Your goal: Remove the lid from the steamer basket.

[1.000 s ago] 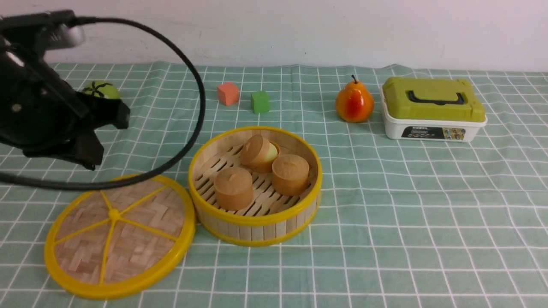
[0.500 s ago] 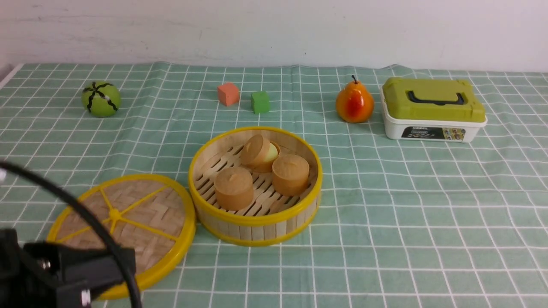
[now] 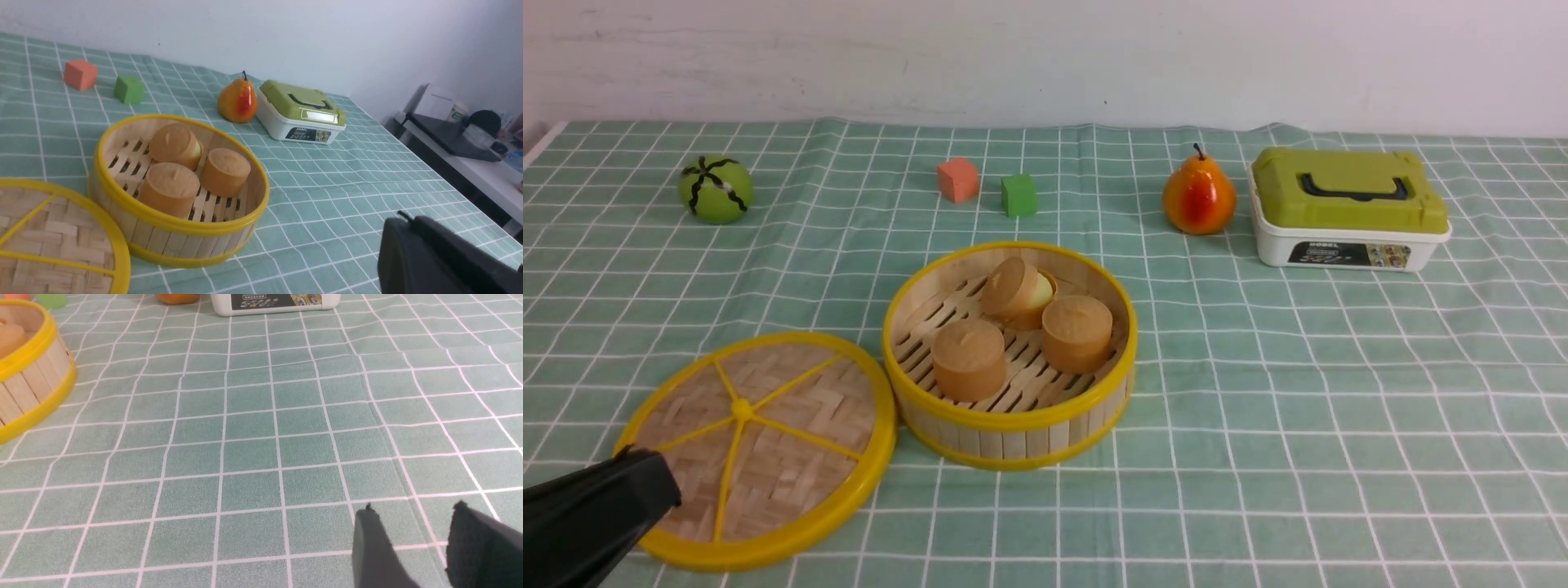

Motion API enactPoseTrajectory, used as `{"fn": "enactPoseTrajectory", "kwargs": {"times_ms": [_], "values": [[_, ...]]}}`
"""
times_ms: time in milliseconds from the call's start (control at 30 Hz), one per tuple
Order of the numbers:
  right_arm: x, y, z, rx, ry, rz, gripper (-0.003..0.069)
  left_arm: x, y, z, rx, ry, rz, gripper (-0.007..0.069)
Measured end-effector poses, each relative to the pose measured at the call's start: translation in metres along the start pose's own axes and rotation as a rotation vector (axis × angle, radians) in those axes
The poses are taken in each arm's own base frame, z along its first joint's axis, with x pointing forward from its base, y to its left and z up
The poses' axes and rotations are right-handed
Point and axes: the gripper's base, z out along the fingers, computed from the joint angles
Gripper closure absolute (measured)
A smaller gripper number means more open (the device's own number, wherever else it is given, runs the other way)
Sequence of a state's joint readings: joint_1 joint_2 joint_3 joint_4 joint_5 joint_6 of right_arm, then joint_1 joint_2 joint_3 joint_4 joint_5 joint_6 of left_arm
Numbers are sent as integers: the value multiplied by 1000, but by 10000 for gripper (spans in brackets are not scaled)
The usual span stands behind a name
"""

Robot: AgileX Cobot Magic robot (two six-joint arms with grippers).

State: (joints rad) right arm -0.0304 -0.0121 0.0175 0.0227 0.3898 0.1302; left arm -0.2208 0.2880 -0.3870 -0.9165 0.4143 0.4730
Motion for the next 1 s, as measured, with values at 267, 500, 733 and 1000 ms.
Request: {"fn": "enactPoseTrajectory", "kwargs": {"times_ms": [267,500,733,1000], "values": [[0,0,0,0,0,0,417,0,0,0,3,5,4,637],[0,0,0,0,0,0,417,0,0,0,2,6,8,637],[0,0,0,0,0,0,417,4,13,2,-102,-25,118,636],[0,0,0,0,0,0,417,59,54,-3,-299,-33,233,634]]}}
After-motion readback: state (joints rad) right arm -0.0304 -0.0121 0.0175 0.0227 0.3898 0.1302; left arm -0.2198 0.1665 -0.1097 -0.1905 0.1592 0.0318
